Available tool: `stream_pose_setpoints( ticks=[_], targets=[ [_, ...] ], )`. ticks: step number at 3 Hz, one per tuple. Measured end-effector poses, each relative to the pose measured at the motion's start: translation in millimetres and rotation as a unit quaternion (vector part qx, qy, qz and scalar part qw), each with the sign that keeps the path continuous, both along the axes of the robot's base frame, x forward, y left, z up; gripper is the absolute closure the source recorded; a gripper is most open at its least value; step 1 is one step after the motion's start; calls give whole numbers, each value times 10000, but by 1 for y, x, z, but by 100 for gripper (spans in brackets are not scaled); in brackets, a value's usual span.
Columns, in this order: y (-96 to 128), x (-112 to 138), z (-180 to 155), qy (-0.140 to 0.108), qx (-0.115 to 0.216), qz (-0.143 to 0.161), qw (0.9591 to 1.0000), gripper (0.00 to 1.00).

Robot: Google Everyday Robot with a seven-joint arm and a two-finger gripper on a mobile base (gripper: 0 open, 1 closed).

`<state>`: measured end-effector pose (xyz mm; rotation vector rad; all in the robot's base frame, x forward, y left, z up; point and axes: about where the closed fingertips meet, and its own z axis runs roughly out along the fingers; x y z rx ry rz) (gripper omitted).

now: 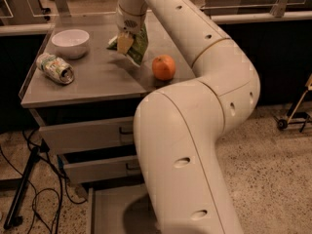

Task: Place green jalapeno chip bag into bottom drawer

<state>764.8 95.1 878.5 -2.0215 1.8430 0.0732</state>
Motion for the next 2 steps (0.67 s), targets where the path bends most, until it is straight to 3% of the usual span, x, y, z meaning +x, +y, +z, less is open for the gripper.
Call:
stream_pose_setpoints(
  ticks=[1,2],
  targets=[
    [2,-5,55,-283,103,58,9995,100],
    [3,-5,55,-292,184,77,9994,100]
  ],
)
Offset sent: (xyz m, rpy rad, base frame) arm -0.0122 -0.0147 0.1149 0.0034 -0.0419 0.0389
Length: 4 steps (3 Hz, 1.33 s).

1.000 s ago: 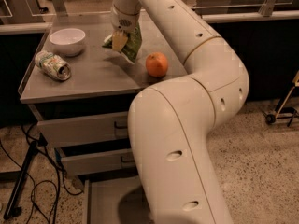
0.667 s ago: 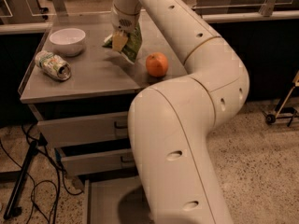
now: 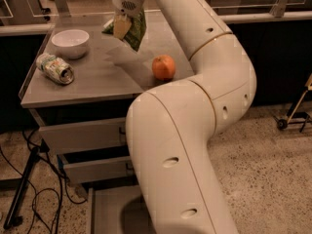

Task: Place green jalapeno chip bag into bottom drawer

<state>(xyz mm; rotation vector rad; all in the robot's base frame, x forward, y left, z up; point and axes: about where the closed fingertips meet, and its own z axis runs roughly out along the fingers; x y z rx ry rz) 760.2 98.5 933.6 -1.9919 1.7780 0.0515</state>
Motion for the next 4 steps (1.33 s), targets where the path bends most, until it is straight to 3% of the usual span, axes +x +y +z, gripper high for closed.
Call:
stream_pose_setpoints(
  ticks=[2,4],
  targets=[
    [-7,-43,21,399,159,-52,9991,100],
    [-11,-106,56,372,349,-43,9987,100]
  ],
)
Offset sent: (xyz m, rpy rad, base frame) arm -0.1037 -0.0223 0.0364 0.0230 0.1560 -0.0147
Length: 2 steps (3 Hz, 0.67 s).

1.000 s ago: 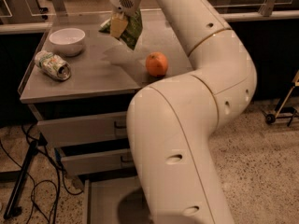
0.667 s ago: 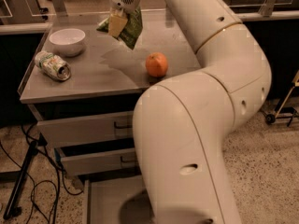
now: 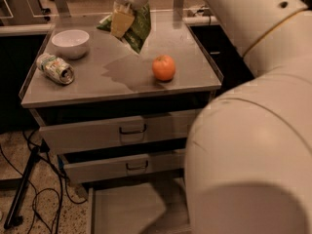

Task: Place green jalapeno chip bag into bottom drawer

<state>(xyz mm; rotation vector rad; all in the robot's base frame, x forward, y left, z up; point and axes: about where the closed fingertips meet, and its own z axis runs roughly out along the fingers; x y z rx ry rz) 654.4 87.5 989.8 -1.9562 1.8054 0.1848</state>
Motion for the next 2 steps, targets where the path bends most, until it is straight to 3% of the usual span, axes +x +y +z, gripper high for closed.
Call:
stream_pose_setpoints(
  ticks=[1,2],
  targets=[
    [2,-14,-12,109,-103,68,9999,100],
    [-1,-5,-8,43,17,-65,10000,100]
  ],
)
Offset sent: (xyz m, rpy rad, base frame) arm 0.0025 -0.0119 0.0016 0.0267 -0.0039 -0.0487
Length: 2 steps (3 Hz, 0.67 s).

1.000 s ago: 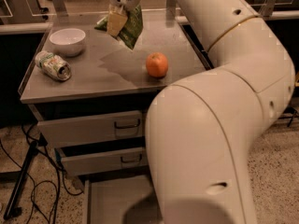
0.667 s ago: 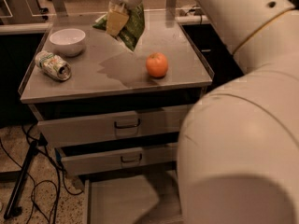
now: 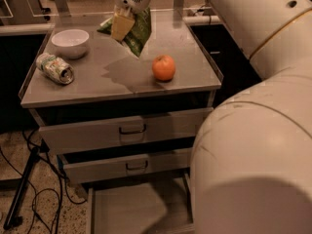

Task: Place green jalapeno chip bag into bottom drawer

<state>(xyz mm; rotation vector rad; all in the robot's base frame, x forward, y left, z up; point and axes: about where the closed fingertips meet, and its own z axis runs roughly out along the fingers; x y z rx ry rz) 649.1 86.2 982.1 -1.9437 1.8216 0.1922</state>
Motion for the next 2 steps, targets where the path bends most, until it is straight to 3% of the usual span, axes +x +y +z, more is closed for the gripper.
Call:
stream_pose_setpoints(
  ticks=[1,2],
  targets=[
    [-8,-16,9,22,63,-231,9997,100],
    [-18,-71,8,235,92,-598,9979,100]
  ],
)
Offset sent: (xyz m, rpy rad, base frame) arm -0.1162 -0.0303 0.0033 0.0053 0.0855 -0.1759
